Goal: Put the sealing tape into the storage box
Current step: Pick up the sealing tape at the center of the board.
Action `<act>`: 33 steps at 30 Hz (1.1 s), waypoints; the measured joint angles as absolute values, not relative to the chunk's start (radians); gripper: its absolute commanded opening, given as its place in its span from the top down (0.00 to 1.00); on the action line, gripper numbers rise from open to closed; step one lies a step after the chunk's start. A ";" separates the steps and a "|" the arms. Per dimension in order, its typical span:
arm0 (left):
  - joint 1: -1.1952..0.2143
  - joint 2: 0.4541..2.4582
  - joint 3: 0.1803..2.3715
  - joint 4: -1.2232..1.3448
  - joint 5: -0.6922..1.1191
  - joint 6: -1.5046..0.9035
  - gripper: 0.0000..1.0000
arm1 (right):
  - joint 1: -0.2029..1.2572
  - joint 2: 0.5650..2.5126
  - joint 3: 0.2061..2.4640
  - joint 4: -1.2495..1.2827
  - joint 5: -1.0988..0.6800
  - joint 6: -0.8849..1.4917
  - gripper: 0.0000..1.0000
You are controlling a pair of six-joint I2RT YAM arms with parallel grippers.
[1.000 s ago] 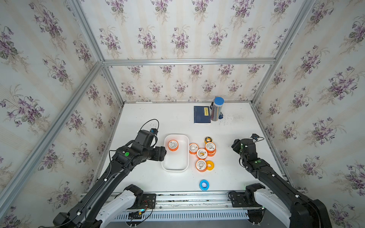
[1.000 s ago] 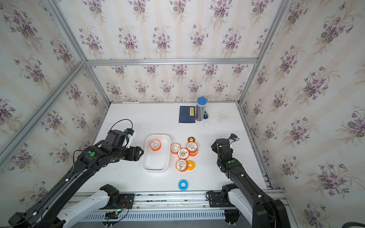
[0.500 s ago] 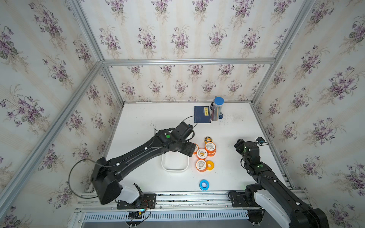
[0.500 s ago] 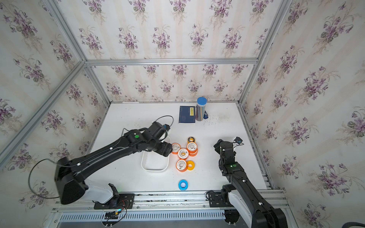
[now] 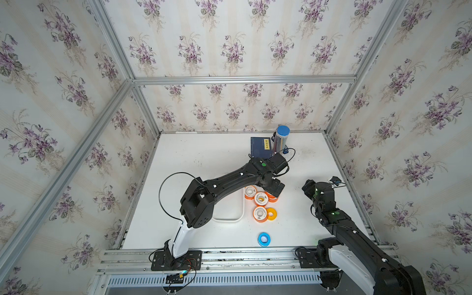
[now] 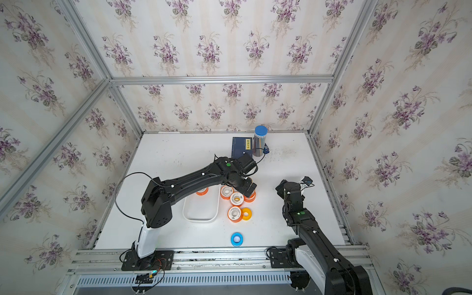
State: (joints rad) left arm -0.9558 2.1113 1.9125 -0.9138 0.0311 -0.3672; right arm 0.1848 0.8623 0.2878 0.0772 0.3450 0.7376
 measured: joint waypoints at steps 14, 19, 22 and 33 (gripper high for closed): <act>-0.963 2.333 2.105 -0.976 0.045 -0.349 0.02 | 0.184 0.899 0.306 0.084 0.331 0.735 0.19; -0.963 2.372 2.137 -0.981 0.045 -0.357 0.09 | 0.184 0.904 0.307 0.084 0.328 0.734 0.19; -0.964 2.394 2.158 -0.994 0.041 -0.360 0.15 | 0.184 0.905 0.311 0.085 0.328 0.733 0.19; -0.966 2.409 2.172 -1.015 0.022 -0.367 0.37 | 0.184 0.920 0.318 0.084 0.324 0.733 0.19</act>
State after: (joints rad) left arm -0.9665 2.4092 2.1723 -1.0145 0.0216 -0.3668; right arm 0.1844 0.9195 0.3176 0.0845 0.3244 0.7330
